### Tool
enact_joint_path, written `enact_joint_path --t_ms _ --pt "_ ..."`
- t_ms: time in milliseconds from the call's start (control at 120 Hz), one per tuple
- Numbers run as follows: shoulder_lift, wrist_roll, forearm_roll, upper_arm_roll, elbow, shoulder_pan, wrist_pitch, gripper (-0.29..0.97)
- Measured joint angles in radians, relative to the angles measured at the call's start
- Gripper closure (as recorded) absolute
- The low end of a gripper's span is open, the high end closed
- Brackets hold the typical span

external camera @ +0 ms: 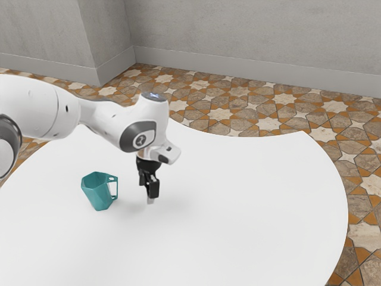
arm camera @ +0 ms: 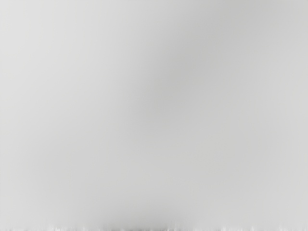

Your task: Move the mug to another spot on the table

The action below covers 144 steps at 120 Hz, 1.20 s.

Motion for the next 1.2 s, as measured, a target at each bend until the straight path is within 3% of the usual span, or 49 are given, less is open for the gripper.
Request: enact_joint_path --t_ms 400,625,1200 --pt "-0.003 0.021 0.054 0.002 -0.005 0.078 0.025 0.03" --pt "0.008 0.067 0.071 -0.051 0.015 0.137 0.037 0.03" --pt "-0.009 0.250 0.075 -0.098 -0.013 0.223 0.013 0.04"
